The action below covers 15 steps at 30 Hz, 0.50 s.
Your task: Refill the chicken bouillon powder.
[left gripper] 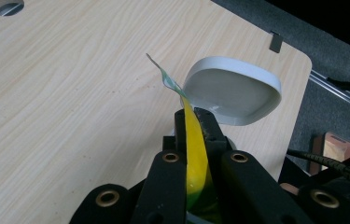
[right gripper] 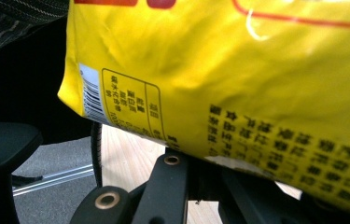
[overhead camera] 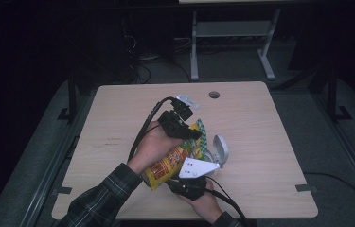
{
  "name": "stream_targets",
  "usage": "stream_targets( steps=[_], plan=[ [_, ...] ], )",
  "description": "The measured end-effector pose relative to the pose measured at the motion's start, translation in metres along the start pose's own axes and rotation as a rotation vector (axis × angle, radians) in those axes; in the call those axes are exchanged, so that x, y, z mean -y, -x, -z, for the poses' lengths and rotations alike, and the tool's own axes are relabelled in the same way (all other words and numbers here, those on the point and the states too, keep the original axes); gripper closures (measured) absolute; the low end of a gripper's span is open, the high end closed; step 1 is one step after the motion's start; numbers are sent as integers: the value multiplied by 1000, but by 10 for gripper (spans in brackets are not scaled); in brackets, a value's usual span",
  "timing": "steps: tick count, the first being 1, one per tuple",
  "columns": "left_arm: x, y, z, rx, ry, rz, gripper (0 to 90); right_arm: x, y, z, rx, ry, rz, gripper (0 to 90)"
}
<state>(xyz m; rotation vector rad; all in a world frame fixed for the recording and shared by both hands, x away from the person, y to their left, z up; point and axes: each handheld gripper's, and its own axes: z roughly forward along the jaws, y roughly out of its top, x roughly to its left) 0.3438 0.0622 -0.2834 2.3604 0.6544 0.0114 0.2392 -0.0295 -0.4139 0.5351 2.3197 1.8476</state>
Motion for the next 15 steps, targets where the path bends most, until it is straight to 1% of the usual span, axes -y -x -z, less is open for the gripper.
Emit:
stream_targets(
  steps=[2,3,8,15],
  plan=[
    [0,0,0,0,-2,1,900,0,0,0,0,1,-1,900],
    [0,0,-1,2,4,17,900,0,0,0,-1,1,-1,900],
    [0,-1,-2,7,0,21,900,0,-1,-1,0,4,-1,900],
    [-2,0,-2,2,-6,19,900,-1,-1,0,0,6,-1,900]
  ],
)
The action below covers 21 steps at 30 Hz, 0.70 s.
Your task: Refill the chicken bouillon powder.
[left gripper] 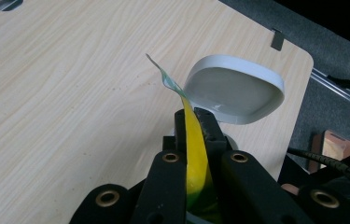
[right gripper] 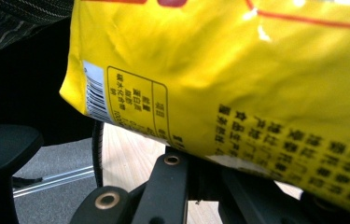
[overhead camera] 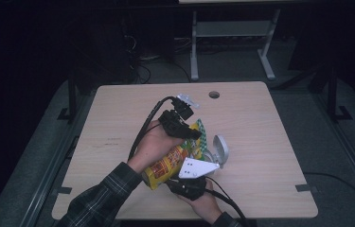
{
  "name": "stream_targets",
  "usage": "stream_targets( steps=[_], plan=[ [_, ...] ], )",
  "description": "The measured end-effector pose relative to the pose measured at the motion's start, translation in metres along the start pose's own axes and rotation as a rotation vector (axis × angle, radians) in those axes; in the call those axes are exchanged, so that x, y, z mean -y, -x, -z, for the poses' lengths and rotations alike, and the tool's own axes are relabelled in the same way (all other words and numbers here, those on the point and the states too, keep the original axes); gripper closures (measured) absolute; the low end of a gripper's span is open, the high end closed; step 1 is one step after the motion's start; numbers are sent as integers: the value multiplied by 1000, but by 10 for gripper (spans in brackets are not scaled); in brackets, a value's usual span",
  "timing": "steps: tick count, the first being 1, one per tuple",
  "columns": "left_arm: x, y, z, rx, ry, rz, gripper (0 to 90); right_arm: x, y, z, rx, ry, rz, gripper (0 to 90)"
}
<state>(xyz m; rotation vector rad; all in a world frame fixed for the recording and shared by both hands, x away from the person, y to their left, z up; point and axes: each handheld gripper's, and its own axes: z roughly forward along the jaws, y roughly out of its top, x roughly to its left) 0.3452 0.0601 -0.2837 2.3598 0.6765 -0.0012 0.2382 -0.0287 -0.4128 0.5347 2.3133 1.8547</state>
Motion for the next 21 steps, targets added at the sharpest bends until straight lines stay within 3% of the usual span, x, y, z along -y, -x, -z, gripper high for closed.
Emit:
stream_targets(
  steps=[21],
  plan=[
    [-2,0,-2,-3,-17,3,900,0,-2,0,4,14,3,900]
  ],
)
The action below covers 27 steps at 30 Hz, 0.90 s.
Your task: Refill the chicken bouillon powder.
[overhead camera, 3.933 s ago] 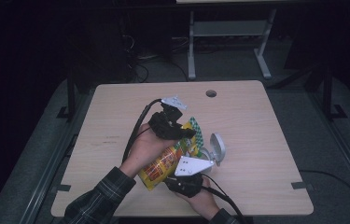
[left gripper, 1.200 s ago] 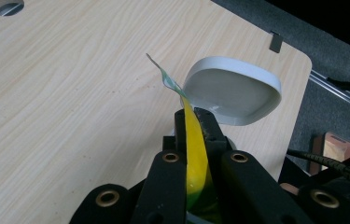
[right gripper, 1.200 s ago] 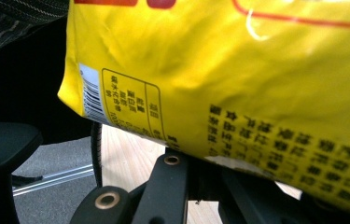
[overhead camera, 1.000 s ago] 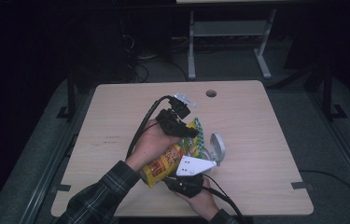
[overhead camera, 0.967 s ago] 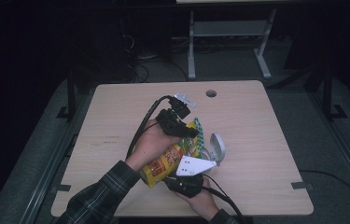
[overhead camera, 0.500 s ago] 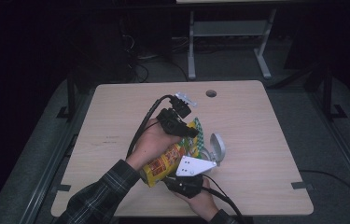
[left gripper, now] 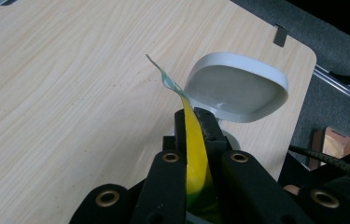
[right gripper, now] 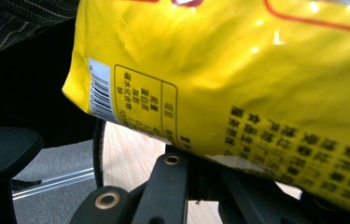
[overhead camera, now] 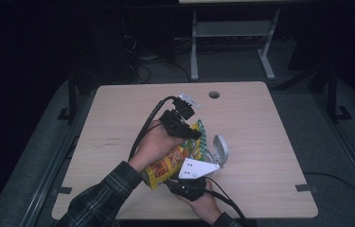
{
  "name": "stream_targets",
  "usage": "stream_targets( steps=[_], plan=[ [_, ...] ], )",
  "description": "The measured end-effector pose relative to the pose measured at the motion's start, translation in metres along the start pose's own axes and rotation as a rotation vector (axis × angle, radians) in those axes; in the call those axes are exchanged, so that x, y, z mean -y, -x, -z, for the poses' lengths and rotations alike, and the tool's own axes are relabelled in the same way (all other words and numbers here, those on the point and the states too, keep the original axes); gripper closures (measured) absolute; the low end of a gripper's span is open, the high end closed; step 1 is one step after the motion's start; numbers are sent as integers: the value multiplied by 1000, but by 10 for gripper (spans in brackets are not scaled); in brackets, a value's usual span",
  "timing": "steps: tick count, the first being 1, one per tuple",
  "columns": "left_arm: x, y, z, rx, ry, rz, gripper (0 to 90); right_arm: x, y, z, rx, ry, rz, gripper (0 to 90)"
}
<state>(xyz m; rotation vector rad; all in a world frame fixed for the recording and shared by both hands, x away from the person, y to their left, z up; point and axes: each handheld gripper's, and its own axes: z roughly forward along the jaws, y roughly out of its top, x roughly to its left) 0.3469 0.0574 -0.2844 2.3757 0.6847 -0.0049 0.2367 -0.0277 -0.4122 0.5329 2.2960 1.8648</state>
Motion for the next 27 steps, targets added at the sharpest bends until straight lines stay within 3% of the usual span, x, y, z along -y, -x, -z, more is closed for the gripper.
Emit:
stream_targets(
  steps=[27],
  plan=[
    [0,0,0,-1,-3,3,900,0,-1,0,0,5,1,900]
  ],
)
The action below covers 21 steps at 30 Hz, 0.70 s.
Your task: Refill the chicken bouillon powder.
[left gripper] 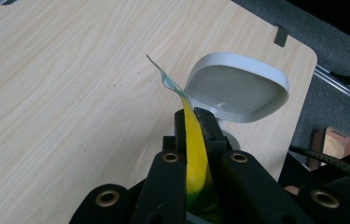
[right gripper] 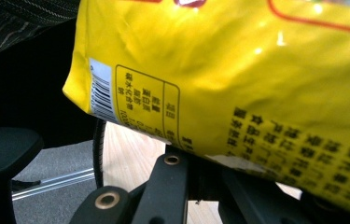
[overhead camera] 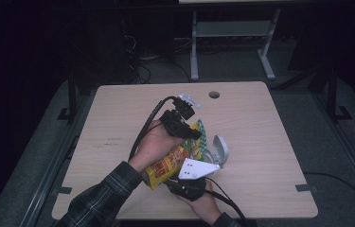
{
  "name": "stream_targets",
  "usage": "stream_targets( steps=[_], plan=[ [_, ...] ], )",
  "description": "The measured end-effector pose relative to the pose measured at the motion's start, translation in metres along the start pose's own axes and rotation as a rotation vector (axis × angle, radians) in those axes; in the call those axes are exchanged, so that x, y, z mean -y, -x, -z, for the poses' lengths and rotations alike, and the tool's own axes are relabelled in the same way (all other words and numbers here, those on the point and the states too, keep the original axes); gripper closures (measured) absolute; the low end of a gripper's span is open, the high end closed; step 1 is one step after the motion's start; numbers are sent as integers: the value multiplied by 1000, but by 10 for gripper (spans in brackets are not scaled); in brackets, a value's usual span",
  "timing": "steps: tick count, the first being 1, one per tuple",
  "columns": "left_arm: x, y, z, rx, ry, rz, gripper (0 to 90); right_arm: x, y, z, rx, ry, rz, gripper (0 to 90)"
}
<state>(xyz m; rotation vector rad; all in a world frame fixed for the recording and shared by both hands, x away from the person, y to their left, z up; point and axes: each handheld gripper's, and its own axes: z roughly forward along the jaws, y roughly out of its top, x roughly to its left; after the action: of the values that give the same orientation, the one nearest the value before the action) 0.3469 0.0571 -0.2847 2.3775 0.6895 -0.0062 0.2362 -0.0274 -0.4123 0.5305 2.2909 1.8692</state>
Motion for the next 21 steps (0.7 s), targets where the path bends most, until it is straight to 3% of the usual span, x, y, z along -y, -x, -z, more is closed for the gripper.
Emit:
stream_targets(
  steps=[21],
  plan=[
    [0,-1,-1,3,-6,4,900,0,-1,0,4,1,3,900]
  ],
)
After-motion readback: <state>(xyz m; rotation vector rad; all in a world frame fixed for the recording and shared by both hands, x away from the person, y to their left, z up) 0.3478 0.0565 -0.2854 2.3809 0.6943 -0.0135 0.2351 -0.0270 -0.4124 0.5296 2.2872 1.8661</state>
